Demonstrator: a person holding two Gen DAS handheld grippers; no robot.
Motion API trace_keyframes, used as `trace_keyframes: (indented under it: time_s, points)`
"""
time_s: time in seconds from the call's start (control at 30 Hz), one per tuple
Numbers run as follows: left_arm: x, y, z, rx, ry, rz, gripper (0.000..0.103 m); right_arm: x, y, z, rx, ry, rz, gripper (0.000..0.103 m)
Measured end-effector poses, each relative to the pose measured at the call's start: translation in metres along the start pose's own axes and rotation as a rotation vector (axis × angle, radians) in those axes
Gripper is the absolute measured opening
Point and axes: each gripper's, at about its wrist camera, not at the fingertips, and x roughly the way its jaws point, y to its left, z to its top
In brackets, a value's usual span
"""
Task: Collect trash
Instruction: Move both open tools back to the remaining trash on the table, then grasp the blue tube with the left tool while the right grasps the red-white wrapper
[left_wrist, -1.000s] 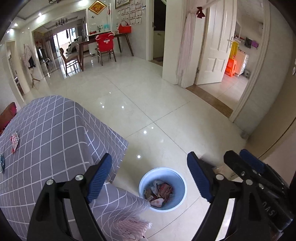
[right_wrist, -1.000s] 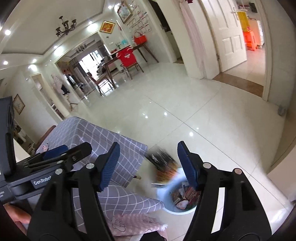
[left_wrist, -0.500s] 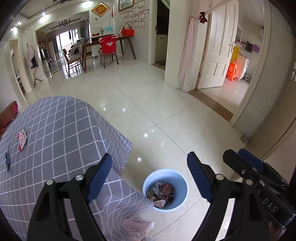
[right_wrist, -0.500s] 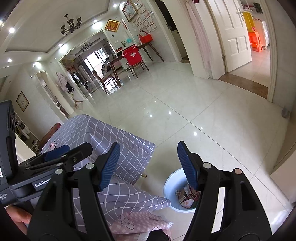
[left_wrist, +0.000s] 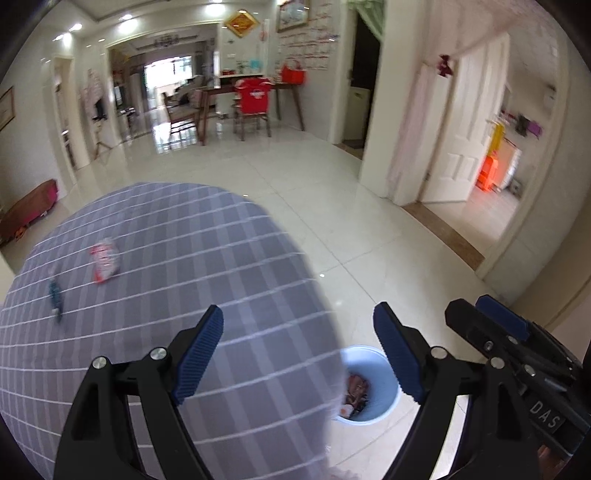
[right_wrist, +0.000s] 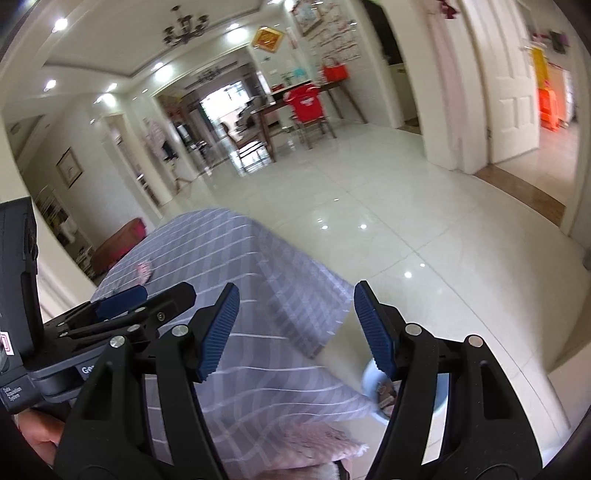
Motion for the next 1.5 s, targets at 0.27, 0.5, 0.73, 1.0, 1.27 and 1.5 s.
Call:
trace_keyframes:
  time_s: [0.27,0.5,0.73,1.0,1.27,1.5]
  points:
    - [-0.014,0.111,0.003,-0.116,-0.019,0.129,0.082,0.055,0.103,0.001,-0.153,0.072,0.103,0.064]
    - [-0.007,0.21,0.001,-0.255,0.012,0.228,0.082,0.112,0.174,-0.002,-0.248,0.157,0.159,0.064]
    - [0.02,0.278,0.0,-0.347,0.069,0.25,0.081,0.172,0.224,-0.004,-0.333,0.249,0.177,0.064]
    - [0.05,0.296,-0.003,-0.334,0.13,0.236,0.044,0.224,0.263,-0.008,-0.41,0.311,0.161,0.064]
    - [0.045,0.315,-0.005,-0.382,0.088,0.232,0.008,0.264,0.284,-0.011,-0.464,0.345,0.126,0.064]
    - [0.037,0.317,-0.005,-0.389,0.068,0.233,0.008,0.276,0.299,-0.013,-0.572,0.339,0.061,0.032]
